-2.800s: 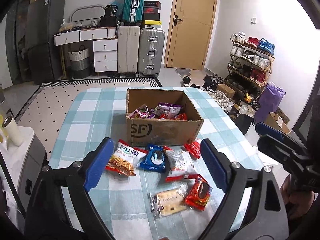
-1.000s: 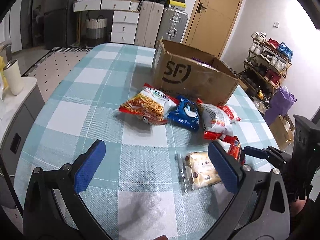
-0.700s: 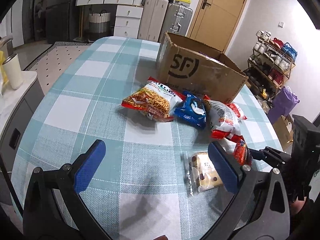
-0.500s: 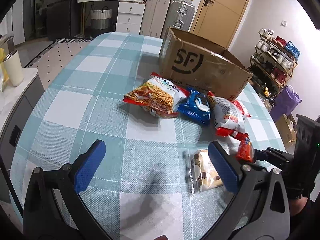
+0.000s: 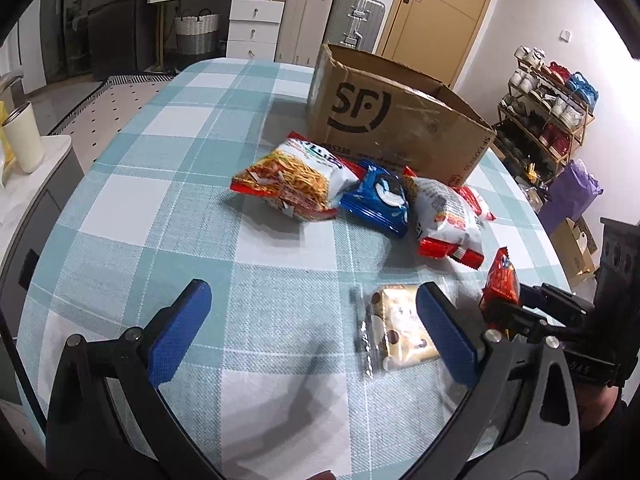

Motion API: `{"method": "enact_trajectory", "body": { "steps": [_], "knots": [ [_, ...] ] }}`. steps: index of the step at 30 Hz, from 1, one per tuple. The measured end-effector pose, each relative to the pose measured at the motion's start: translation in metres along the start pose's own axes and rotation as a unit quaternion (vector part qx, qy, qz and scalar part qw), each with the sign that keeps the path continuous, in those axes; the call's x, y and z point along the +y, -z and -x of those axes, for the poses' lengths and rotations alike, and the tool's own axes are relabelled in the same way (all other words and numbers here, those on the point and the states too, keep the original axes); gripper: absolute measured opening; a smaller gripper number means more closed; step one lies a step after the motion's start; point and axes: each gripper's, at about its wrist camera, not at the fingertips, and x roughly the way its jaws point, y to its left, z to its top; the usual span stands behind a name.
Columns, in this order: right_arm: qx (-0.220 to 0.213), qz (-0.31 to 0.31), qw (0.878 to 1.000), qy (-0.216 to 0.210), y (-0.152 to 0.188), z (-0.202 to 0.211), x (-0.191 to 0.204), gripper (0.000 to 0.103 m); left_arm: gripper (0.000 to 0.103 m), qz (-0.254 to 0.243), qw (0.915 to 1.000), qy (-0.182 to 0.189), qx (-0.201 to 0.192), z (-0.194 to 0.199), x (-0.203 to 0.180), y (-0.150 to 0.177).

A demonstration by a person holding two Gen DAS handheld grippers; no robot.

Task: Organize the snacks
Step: 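Grasp the red chocolate cookie pack with the right tool while the left tool grasps the cream cracker pack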

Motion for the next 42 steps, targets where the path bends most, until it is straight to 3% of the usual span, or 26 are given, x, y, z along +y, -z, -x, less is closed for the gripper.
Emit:
{"method": "enact_trajectory", "body": {
  "steps": [13,24,33,42],
  "knots": [
    [-0.026,-0.011,1.0,0.003,0.004,0.022,-0.008,0.052,0.102,-0.015,0.9989,0.011,0.044,-0.016,-0.034,0.012],
    [-0.042,-0.027,0.999,-0.001,0.012,0.037,-0.019,0.052,0.102,-0.03,0.9955,-0.021,0.087,-0.045,-0.067,0.025],
    [-0.047,-0.038,0.998,-0.007,0.019,0.04,-0.025,0.052,0.102,-0.05,0.9933,-0.047,0.093,-0.056,-0.084,0.027],
    [-0.05,-0.038,0.998,-0.008,0.019,0.042,-0.025,0.052,0.099,-0.074,0.9927,-0.044,0.084,-0.056,-0.092,0.03]
  ]
}}
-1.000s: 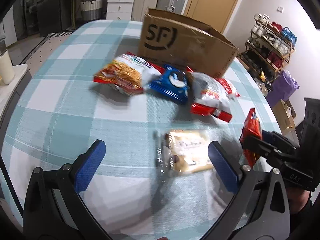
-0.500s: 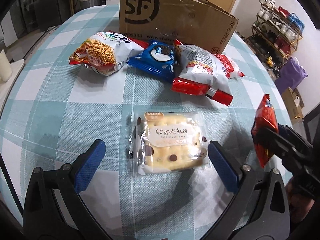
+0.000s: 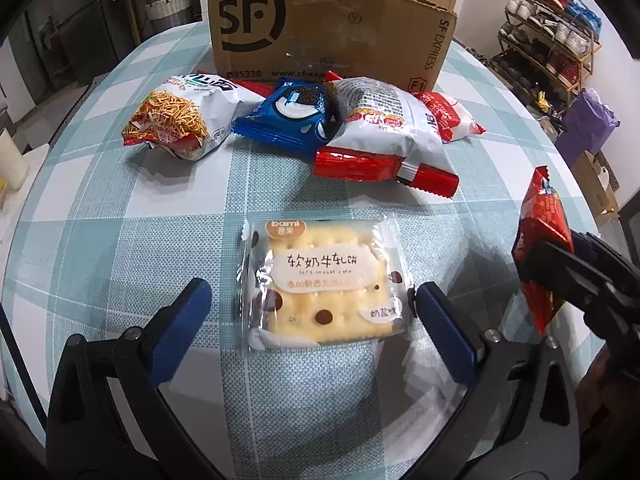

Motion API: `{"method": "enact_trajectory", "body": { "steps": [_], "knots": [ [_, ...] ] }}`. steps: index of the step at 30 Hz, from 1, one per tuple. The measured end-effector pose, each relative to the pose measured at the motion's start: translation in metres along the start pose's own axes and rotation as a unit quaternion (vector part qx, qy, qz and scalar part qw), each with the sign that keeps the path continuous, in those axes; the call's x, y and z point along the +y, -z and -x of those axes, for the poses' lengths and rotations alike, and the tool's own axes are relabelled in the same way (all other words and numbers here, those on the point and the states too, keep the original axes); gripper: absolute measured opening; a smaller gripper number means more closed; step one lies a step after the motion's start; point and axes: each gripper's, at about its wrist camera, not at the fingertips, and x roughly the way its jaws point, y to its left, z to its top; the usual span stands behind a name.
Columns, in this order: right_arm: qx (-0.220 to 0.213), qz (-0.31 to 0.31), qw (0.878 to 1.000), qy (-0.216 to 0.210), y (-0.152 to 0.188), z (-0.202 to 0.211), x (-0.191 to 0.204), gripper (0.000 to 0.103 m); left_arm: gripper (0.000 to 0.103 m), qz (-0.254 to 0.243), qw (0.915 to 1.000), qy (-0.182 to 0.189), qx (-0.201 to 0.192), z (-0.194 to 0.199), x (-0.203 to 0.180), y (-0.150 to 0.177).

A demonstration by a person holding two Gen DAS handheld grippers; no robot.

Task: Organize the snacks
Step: 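Grasp the red chocolate cookie pack with the right tool while the left tool grasps the cream cracker pack, then carry the cookie pack and cracker pack over the box with both tools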

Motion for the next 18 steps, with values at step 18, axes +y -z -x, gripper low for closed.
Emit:
{"method": "enact_trajectory", "body": {
  "steps": [18],
  "knots": [
    [0.002,-0.002,1.0,0.004,0.002,-0.001,0.003,0.052,0.058,-0.005,0.9986,0.049,-0.017,0.013,0.033,0.001]
  ]
}}
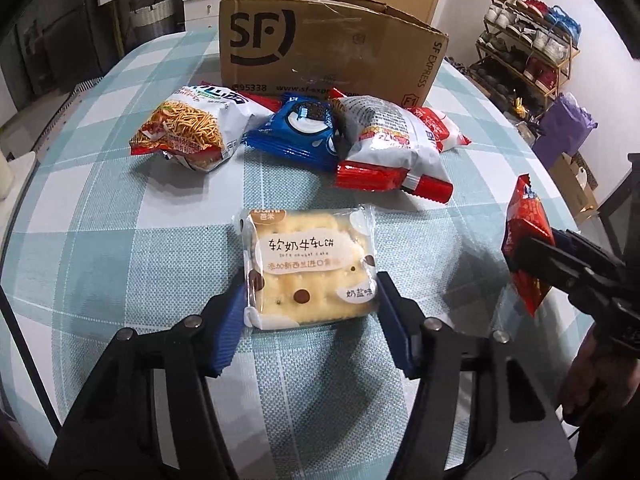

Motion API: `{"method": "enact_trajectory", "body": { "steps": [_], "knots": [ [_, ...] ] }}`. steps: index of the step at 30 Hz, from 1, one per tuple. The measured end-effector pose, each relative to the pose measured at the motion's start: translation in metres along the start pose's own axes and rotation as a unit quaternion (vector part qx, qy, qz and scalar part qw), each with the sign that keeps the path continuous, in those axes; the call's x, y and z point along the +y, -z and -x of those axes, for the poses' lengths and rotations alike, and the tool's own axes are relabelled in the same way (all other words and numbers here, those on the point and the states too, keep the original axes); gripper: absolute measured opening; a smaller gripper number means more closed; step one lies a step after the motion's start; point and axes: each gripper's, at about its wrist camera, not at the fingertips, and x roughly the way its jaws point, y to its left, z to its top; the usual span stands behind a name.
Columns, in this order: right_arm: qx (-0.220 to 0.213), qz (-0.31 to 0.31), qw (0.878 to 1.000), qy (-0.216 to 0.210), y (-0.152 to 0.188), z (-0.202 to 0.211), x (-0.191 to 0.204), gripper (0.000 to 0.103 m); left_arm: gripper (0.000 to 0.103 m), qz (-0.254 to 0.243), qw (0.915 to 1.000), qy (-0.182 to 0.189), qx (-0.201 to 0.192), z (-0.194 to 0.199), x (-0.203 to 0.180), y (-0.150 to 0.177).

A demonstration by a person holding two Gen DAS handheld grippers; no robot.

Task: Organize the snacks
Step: 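Carry the cookie pack and cracker pack over the box with both tools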

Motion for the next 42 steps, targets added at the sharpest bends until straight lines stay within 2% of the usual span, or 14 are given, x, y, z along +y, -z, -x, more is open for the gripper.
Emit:
{"method": "enact_trajectory", "body": {
  "steps": [5,18,27,42],
  "knots": [
    [-0.002,0.0,1.0,0.002,-0.002,0.002,0.001,0.052,0.058,0.005,1.0,0.005,-0.003,0.005,0.004,0.002],
    [-0.009,0.012,1.0,0.0,-0.015,0.006,0.015,0.052,0.058,0.004,0.9987,0.007,-0.049,0.042,0.011,-0.009],
    [-0.023,0.022,0.999,-0.005,-0.037,0.008,0.027,0.052,0.058,-0.005,0.9962,0.014,-0.085,0.071,0.011,-0.037],
    [-0.05,0.062,0.997,-0.015,-0.102,0.008,0.049,0.052,0.058,-0.029,0.9924,0.014,-0.119,0.1,0.007,-0.097]
  ]
}}
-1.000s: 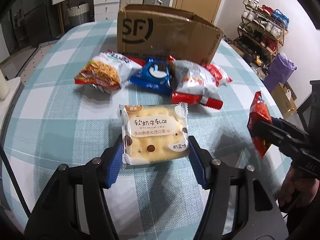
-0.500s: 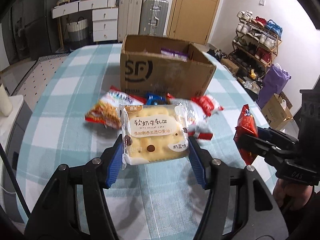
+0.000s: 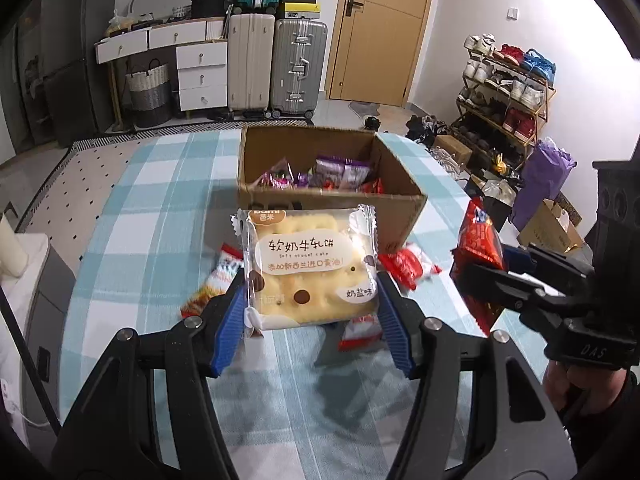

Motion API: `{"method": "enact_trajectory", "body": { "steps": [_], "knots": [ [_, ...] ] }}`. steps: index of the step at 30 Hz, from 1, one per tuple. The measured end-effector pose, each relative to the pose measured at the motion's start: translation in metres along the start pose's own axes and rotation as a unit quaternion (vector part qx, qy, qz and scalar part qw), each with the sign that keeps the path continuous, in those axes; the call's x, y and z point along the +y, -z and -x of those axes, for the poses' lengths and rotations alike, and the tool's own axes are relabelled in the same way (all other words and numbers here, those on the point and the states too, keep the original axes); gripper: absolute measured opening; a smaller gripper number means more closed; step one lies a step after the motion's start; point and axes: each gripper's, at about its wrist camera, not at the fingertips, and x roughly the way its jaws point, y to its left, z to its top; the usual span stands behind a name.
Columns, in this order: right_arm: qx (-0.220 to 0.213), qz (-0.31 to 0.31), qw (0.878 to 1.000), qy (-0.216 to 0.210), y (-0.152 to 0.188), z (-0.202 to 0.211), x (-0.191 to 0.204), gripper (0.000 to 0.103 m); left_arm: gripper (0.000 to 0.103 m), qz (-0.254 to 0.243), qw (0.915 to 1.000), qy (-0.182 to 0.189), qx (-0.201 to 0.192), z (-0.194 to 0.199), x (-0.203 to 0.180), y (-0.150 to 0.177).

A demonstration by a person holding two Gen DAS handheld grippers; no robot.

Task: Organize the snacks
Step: 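Carry the cookie pack and cracker pack over the box with both tools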

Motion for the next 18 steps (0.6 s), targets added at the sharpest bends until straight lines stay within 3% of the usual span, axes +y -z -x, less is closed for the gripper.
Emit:
{"method": "enact_trajectory", "body": {
  "steps": [18],
  "knots": [
    [-0.016,0.013,1.0,-0.011,-0.089,-0.028,-0.009,0.052,0.058,0.007,0.9999,0.007,-0.005,-0.024,0.01,-0.091]
  ]
}}
